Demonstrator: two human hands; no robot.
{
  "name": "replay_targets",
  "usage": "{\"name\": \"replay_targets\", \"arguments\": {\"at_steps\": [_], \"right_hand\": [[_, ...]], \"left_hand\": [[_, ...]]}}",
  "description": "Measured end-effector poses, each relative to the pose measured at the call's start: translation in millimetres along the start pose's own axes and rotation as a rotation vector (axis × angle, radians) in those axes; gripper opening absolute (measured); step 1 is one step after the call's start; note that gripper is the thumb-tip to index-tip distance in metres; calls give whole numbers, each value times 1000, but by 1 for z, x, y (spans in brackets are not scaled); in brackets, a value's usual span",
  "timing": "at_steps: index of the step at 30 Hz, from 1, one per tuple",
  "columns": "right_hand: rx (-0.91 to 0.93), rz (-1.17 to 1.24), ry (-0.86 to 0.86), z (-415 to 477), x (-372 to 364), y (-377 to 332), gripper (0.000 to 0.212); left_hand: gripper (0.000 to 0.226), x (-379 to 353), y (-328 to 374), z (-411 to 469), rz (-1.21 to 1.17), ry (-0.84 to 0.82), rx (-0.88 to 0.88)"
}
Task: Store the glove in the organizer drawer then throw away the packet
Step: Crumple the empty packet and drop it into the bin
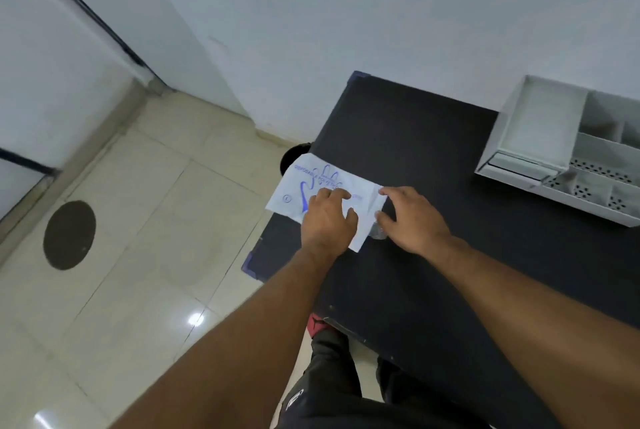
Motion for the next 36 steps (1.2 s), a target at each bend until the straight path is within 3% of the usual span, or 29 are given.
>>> {"name": "replay_targets", "arguments": {"at_steps": [3, 8, 10, 13, 16, 20, 22, 24, 26, 28, 29, 31, 33, 36], "right_hand": [[-11, -5, -60, 6, -21, -22, 56], [-80, 12, -136, 17, -52, -51, 63], [-155, 43, -175, 22, -67, -60, 68], [-273, 137, -151, 28, -82, -73, 72], [-380, 382, -12, 37, -86, -84, 76], [-511, 764, 16, 45, -101, -96, 89], [-549, 881, 4, 48, -108, -102, 78], [-565, 924, 49, 51, -108, -102, 52], [-610, 993, 122, 51, -104, -97, 33], [-599, 1106, 114, 50, -98, -105, 30], [-562, 1179, 78, 51, -97, -111, 32], [-483, 1303, 9, 53, -91, -129, 39], [-442, 1359, -14, 54, -88, -143, 37], [-384, 1161, 53, 59, -78, -155, 19]], "left_hand": [[44, 22, -44, 1, 50, 51, 99], [73, 32, -104, 9, 38, -13, 251], [75, 34, -124, 16, -198, -35, 327], [56, 26, -137, 20, -566, -129, 469], [38, 14, -127, 27, -569, -293, 324], [36, 0, -102, 24, -492, -538, 109], [33, -3, -97, 20, -510, -618, 87], [29, 2, -106, 24, -663, -616, 163], [25, 22, -123, 34, -881, -475, 340], [26, 43, -143, 42, -940, -324, 477], [32, 44, -147, 45, -887, -337, 495], [49, 40, -144, 44, -820, -515, 468], [57, 34, -129, 38, -929, -703, 438], [45, 41, -118, 43, -1025, -669, 382]]}}
Point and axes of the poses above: each hand's wrist, its own z-axis towards the middle knuckle, its own x-axis out of the back of the hand, y = z × x, the point moved 9 cm from there along z, towards the middle knuckle
